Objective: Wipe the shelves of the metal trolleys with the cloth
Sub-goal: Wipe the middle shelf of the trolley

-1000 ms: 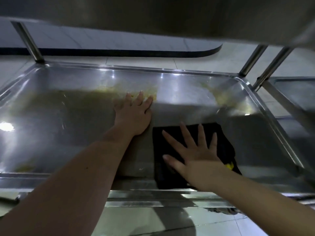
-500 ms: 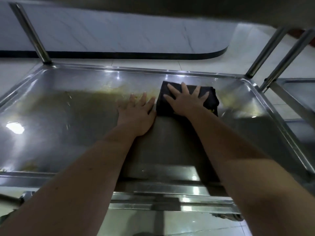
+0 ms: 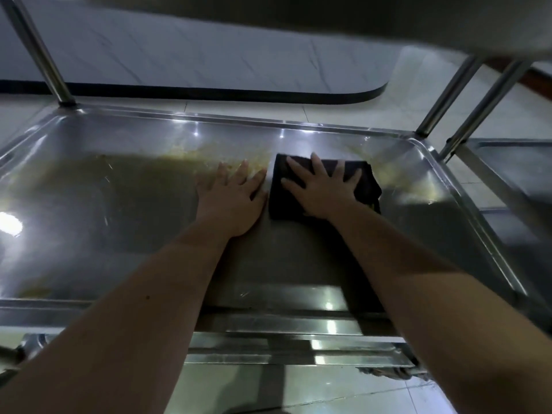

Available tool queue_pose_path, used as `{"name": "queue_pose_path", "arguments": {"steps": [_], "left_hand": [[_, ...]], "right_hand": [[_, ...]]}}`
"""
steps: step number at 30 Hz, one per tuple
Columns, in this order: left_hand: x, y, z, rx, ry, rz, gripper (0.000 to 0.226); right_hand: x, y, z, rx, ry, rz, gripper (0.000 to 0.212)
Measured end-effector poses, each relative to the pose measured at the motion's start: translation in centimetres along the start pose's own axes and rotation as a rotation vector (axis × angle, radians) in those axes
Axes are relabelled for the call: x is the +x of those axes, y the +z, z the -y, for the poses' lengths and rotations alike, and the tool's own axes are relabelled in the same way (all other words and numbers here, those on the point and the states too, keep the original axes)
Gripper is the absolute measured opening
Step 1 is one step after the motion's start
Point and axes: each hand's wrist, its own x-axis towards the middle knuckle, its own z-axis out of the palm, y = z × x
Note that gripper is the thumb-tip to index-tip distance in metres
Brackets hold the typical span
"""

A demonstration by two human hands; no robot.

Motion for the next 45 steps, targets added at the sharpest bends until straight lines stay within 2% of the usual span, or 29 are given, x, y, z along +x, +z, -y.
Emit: {"name": "queue_pose_path", "arguments": {"steps": [5,9,12,14,17,20,22,26,30,33,36,38,41,45], "left_hand": [[-0.2,0.1,0.1,0.013,0.001,-0.031,0.057],[0.0,0.3,0.2,0.006,-0.006,-0.038,0.055],[0.3,0.5,0.2,0.009,-0.002,-0.042,0.054],[0.4,0.6,0.2,0.022,0.002,-0.041,0.055],[0.4,0.8,0.1,0.023,0.012,-0.045,0.055],[0.3,0.7,0.0,0.027,0.013,-0.048,0.056],[0.3,0.7,0.1,0.038,0.010,-0.048,0.056],[0.2,0.6,0.4,0.044,-0.006,-0.039,0.060],[0.2,0.5,0.5,0.034,-0.020,-0.032,0.060],[0.3,0.6,0.0,0.022,-0.008,-0.043,0.058],[0.4,0.6,-0.7,0.023,-0.001,-0.046,0.057],[0.4,0.6,-1.1,0.031,0.005,-0.034,0.058],[0.3,0.5,-1.3,0.026,0.011,-0.022,0.058],[0.2,0.3,-1.1,0.042,-0.002,-0.004,0.058]], "right_hand": [[4.9,-1.1,1.1,0.045,-0.009,-0.005,0.064],[4.3,-1.2,-3.3,-0.005,-0.070,-0.002,0.064],[3.6,-1.5,-10.7,-0.002,0.093,0.009,0.064],[2.8,-1.6,-15.0,-0.142,0.137,0.052,0.068],[2.9,-1.5,-17.4,-0.119,0.277,0.101,0.074],[4.7,-1.7,-13.6,0.076,0.338,0.078,0.070],[5.8,-1.9,-8.2,0.113,0.207,0.029,0.068],[5.8,-1.7,0.8,0.021,-0.119,0.022,0.064],[4.9,-1.5,-3.3,0.001,-0.176,-0.006,0.060],[3.7,-1.2,-11.3,-0.060,-0.046,0.008,0.060],[1.7,-0.8,-18.1,-0.240,0.056,0.064,0.072],[0.7,-0.2,-19.7,-0.179,0.166,0.052,0.067],[-0.3,0.0,-16.4,0.031,0.261,0.006,0.064],[-5.3,0.7,-6.7,0.014,-0.047,0.001,0.062]]}}
